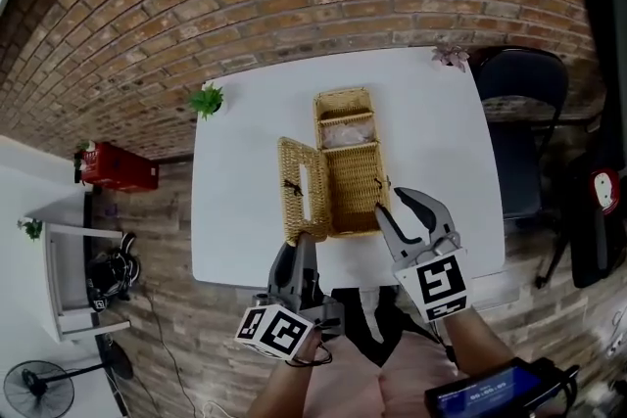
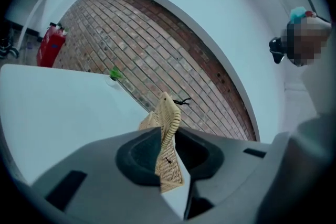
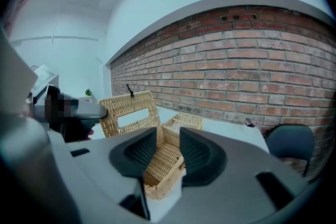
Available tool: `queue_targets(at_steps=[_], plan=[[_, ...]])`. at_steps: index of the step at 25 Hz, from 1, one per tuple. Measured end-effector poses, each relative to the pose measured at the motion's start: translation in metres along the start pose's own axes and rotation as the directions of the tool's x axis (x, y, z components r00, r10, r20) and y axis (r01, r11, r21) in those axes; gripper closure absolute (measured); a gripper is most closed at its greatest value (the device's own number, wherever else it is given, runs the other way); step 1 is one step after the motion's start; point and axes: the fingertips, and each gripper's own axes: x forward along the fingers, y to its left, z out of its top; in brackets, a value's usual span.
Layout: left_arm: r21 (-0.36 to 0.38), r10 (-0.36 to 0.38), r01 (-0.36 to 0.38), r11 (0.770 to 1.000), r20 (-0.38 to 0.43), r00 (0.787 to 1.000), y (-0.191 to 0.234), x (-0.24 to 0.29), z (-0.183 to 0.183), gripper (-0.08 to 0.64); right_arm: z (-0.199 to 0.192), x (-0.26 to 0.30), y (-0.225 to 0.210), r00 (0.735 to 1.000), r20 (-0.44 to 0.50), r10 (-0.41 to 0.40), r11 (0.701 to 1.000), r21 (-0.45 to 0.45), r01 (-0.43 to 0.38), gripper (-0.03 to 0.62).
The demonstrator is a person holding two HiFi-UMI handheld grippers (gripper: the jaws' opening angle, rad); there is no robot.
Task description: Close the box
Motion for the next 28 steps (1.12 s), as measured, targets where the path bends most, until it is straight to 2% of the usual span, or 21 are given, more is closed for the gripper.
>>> queue_targets(at_steps=[6, 11, 17, 28], plan=[[0.143, -0.044, 0.052, 0.988, -0.055, 0.997, -0.02, 0.006, -0.01, 0.478, -0.003, -0.001, -0.004, 1.0, 0.0, 0.0, 0.999, 0.032, 0.0, 0.453], [0.22, -0.065, 0.084, 0.972, -0.092, 0.994, -0.031, 0.009, -0.018, 0.471, -0.006, -0.001, -0.005, 1.0, -0.01, 0.006, 0.999, 0.046, -0.005, 0.453], [0.269, -0.081, 0.113, 0.956, -0.127, 0.989, -0.04, 0.013, -0.025, 0.457, -0.012, 0.002, -0.008, 0.999, -0.03, 0.017, 0.998, 0.062, -0.015, 0.454], [0.377, -0.095, 0.164, 0.911, -0.195, 0.976, -0.051, 0.017, -0.036, 0.449, -0.016, 0.006, -0.007, 0.998, -0.049, 0.032, 0.997, 0.069, -0.028, 0.466]])
